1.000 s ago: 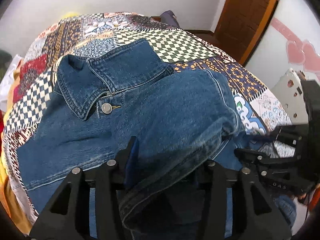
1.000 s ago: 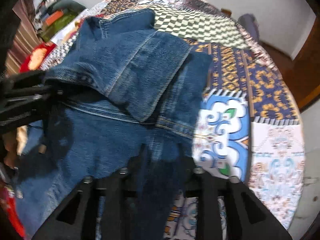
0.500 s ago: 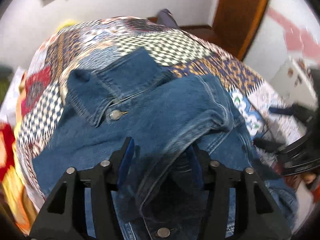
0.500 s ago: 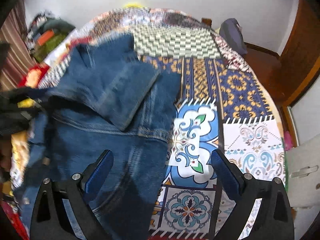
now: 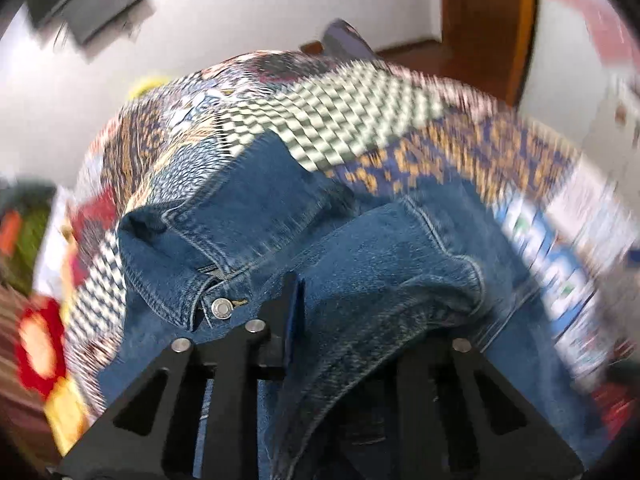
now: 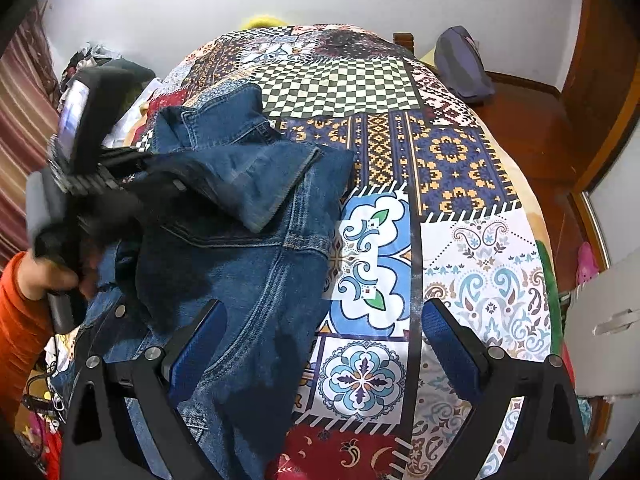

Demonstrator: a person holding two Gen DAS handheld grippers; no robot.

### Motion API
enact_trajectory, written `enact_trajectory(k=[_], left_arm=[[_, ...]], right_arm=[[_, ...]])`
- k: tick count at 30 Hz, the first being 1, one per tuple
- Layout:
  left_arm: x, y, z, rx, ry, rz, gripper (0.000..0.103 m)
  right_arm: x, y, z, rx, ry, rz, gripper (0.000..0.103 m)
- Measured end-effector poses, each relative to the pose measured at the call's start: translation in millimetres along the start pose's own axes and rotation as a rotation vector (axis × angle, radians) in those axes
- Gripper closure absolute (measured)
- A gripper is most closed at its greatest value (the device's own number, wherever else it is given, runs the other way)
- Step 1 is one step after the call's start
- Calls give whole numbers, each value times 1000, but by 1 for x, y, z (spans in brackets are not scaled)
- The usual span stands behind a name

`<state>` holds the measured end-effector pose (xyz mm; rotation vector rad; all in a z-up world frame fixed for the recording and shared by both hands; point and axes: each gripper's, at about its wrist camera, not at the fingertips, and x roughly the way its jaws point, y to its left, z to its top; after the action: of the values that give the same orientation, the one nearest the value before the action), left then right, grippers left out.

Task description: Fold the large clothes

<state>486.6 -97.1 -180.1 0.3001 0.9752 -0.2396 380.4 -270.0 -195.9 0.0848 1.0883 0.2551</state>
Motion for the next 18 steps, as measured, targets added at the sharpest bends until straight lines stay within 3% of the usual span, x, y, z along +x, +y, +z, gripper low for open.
enact_trajectory(k=[7,11,13,16,18], left_arm=[[-62,71,9,-200,-128,-77,92],[-89,115,-6,-276,-180,-50,92],[-94,135,-20,-304,-186,-20,92],[-88,167,-55,-352,-149,10,91],[-77,180,-82,-370,-97,2,91]], right_arm=[[22,12,9,15,35,38,5],[57,25,13,-19,105,-8,5],[76,26,13,-58,136,-88,5],[83,17,14,-48,146,-66,5],[81,9,16,-34,139,-115,4]])
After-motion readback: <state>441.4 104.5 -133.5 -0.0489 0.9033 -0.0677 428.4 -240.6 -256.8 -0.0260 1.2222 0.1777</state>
